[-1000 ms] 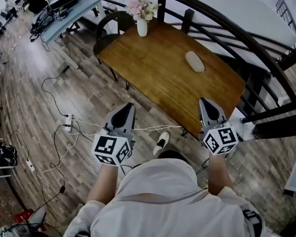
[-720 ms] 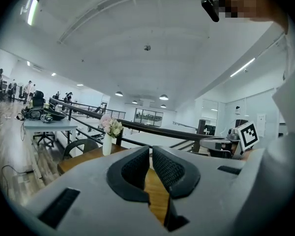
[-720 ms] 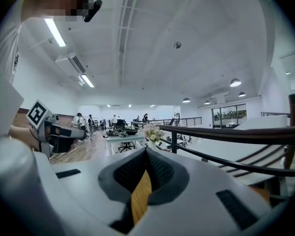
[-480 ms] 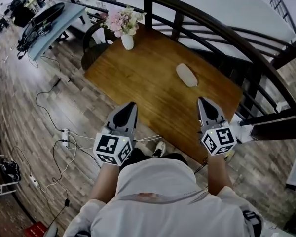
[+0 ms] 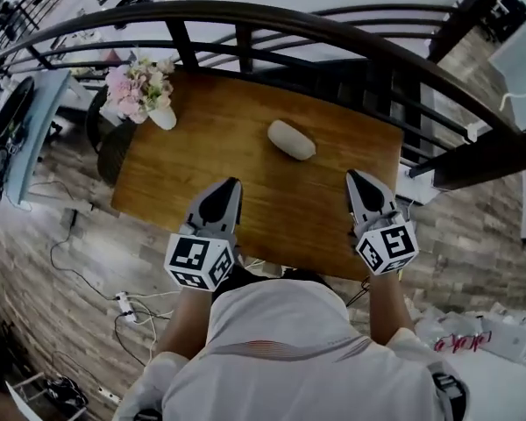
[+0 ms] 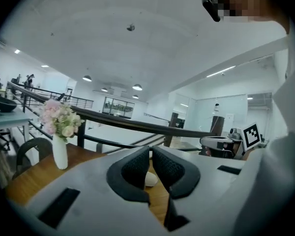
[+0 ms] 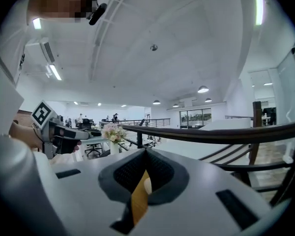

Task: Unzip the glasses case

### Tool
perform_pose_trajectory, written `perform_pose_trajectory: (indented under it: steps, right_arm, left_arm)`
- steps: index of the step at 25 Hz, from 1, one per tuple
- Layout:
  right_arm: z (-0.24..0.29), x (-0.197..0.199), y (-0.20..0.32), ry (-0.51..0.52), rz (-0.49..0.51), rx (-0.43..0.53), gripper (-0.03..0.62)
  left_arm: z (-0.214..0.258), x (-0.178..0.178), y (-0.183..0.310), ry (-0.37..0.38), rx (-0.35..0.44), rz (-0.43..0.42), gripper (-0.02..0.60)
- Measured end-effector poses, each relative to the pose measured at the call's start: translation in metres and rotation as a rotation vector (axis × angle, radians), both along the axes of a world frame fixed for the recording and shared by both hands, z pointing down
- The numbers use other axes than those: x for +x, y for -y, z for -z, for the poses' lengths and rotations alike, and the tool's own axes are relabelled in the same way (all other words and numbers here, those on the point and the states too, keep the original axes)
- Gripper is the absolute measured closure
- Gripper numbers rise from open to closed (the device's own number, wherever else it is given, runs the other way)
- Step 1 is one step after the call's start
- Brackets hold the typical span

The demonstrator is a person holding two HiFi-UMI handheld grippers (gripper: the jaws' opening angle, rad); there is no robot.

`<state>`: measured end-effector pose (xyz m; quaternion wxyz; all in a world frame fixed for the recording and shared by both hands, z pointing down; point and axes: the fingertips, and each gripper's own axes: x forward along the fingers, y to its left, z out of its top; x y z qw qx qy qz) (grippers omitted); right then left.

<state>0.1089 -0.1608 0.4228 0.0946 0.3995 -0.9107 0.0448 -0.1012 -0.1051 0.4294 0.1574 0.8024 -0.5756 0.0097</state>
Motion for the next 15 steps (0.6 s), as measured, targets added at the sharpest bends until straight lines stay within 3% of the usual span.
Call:
perform_pose_trajectory:
  steps: [7,15]
  right_arm:
    - [0.006,-0.022,0.034,-0.002,-0.252,-0.003,0.543]
    - [-0.023,-0.030,0.039,-0.030,-0.352,-0.083,0.543]
  left_arm:
    - [0.003,-0.030,0.071,0.018,0.012,-0.225,0.552]
    - [-0.015,-0.043,0.105,0.008,-0.033,-0.316,0.552]
